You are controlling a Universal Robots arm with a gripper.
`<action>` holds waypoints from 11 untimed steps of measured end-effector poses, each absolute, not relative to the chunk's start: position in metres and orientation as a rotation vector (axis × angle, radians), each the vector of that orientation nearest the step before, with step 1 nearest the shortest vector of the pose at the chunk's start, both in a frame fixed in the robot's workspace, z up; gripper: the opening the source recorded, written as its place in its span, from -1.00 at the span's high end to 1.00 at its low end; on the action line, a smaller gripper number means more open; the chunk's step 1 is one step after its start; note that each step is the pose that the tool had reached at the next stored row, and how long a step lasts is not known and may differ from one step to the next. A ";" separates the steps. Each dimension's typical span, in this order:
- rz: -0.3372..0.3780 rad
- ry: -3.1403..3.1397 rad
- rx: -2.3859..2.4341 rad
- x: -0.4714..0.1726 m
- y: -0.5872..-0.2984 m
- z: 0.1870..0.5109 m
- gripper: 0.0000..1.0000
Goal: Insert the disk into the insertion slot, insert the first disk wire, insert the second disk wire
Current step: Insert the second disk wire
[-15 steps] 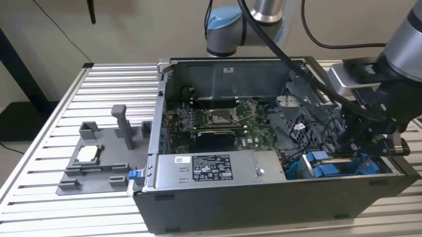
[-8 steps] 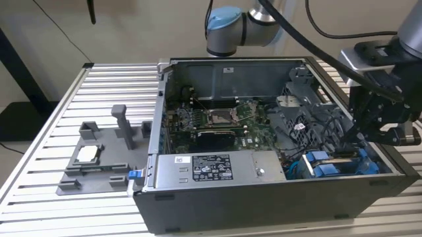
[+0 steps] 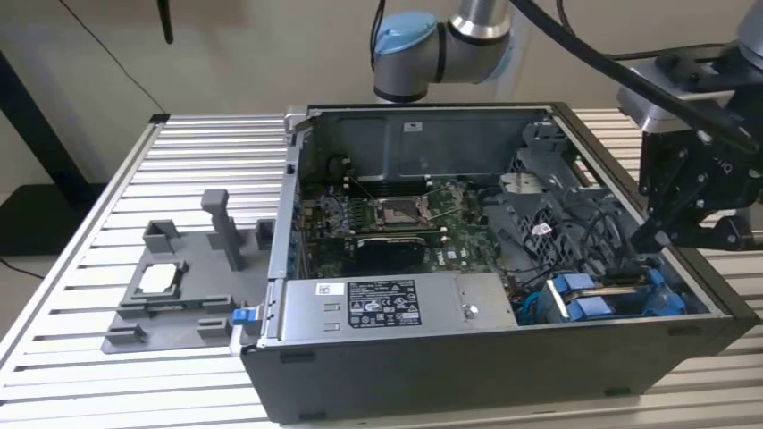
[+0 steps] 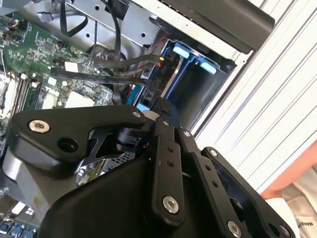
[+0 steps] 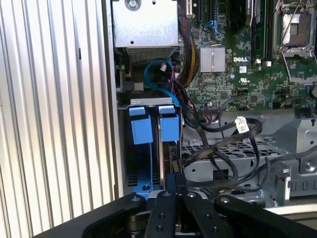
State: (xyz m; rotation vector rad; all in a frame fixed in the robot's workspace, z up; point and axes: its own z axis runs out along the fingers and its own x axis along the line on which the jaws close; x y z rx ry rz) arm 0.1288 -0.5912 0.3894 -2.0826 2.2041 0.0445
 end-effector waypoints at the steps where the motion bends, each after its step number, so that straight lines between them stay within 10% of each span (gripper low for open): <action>1: 0.048 2.210 -2.088 0.130 -0.591 0.390 0.79; 11: 0.057 2.222 -2.098 0.133 -0.591 0.393 0.79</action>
